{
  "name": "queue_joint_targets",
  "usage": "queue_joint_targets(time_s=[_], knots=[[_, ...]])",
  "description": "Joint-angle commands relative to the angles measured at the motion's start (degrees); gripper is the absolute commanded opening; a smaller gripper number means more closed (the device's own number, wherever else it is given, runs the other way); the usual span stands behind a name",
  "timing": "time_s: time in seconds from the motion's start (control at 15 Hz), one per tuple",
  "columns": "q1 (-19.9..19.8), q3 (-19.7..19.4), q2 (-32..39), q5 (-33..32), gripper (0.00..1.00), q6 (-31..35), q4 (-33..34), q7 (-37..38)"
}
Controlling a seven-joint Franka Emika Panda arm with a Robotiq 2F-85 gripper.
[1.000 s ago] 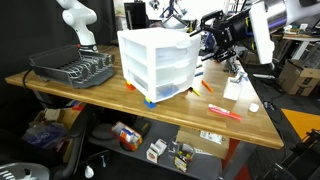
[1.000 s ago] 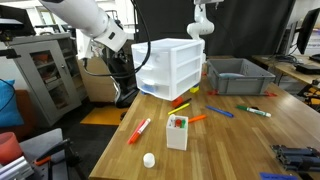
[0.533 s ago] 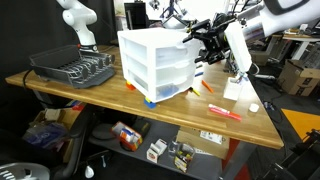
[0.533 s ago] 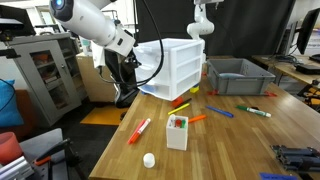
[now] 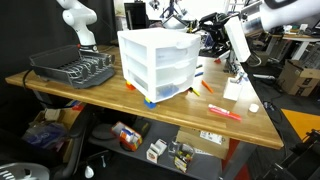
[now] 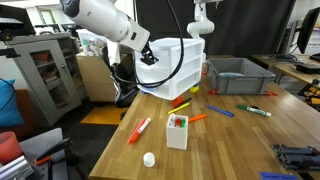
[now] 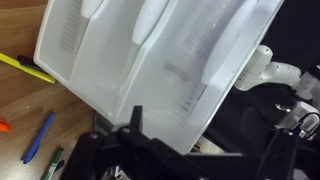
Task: Open the top drawer of the cabinet
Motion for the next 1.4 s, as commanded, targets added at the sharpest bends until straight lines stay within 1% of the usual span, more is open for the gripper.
queue_joint_targets(time_s=[0.0,0.33,0.87,1.0,1.13,1.33], knots=[[0.2,0.1,0.0,0.0,1.0,0.0,0.0,0.0],[0.3,0.2,0.1,0.0,1.0,0.0,0.0,0.0],[0.7,0.5,-3.2,0.0,1.0,-0.2,-1.9,2.2],[1.4,1.2,-3.4,0.0,1.0,-0.6,-2.9,3.6],[2.9,2.3,-3.0,-0.1,1.0,-1.1,-4.0,5.5],[3.8,2.9,-2.3,0.0,1.0,-1.1,-4.2,6.0]])
